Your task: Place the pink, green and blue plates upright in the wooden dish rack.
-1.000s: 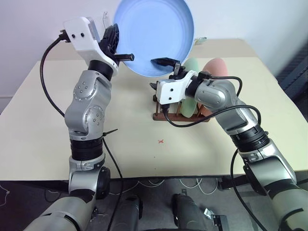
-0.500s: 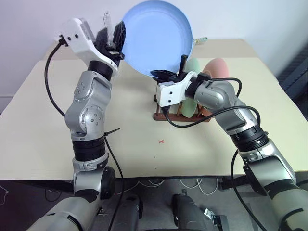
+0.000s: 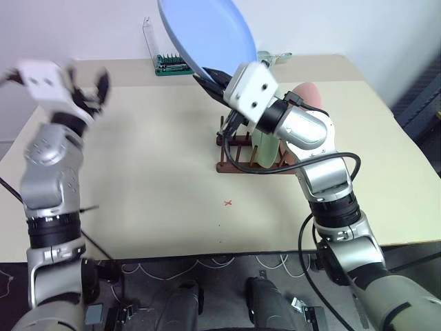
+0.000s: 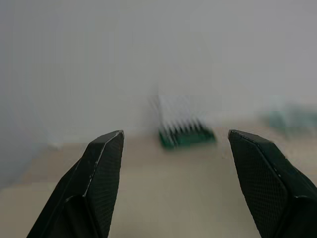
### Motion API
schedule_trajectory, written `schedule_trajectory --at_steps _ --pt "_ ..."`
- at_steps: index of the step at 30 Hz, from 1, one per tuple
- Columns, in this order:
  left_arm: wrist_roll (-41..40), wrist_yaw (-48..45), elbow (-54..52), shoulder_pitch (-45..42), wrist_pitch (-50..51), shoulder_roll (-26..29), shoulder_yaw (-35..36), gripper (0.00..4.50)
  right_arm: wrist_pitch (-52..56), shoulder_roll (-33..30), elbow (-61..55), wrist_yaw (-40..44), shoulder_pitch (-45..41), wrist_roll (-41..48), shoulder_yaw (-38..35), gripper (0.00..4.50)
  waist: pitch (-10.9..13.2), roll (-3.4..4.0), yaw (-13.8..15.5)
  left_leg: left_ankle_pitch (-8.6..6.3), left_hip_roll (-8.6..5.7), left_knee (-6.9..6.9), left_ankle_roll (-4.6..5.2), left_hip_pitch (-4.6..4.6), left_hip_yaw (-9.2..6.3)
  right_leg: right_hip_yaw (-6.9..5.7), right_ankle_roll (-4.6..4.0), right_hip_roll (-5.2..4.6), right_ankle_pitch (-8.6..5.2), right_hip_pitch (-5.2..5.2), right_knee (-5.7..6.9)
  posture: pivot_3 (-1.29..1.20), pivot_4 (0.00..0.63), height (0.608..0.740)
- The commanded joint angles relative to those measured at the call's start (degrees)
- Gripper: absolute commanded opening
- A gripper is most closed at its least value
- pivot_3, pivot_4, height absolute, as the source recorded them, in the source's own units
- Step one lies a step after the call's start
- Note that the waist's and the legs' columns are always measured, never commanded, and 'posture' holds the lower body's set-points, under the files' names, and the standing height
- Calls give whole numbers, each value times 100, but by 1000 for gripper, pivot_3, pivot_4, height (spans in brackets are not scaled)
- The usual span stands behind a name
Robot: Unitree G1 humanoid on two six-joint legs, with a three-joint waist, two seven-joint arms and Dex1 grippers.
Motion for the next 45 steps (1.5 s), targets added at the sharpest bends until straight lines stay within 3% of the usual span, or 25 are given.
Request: schedule_trajectory --at_steps 1,6,14,21,35,45 --pt "-93 -790 -478 480 -211 154 -156 3422 1360 431 -819 -427 89 1277 -543 0 1 1 -5 0 0 0 0 -1 -2 0 -1 0 0 -5 5 0 150 740" --pt "-451 -1730 -1192 1347 -76 78 -545 3422 2853 1304 -1221 -1626 428 2496 -1194 0 -4 10 5 6 5 -27 -12 -3 -4 2 -12 -1 5 -29 17 0 150 740" --pt "-395 -1899 -1232 1382 -48 -37 -691 3422 3499 1641 -1032 -2749 472 3150 -1791 0 -3 12 -4 10 4 -34 -16 -5 6 5 -16 0 8 -47 26 0 150 740" --pt "-373 -1923 -1204 1309 -50 -74 -722 3422 3628 1707 -885 -3295 529 3316 -1874 0 -3 12 -20 10 7 -41 -15 -5 18 5 -16 -1 8 -66 44 0 150 740" --pt "-318 -1878 -1252 1325 -53 -171 -789 3422 3266 1624 -769 -3505 240 3629 -1904 0 -3 13 -21 10 7 -41 -15 -5 19 5 -16 -1 7 -67 46 0 150 740" --pt "-296 -1902 -1216 1294 -76 -193 -812 3422 3341 2019 -894 -4433 300 4209 -2008 0 -3 13 -20 10 8 -41 -15 -5 19 5 -16 -1 7 -68 48 0 150 740"
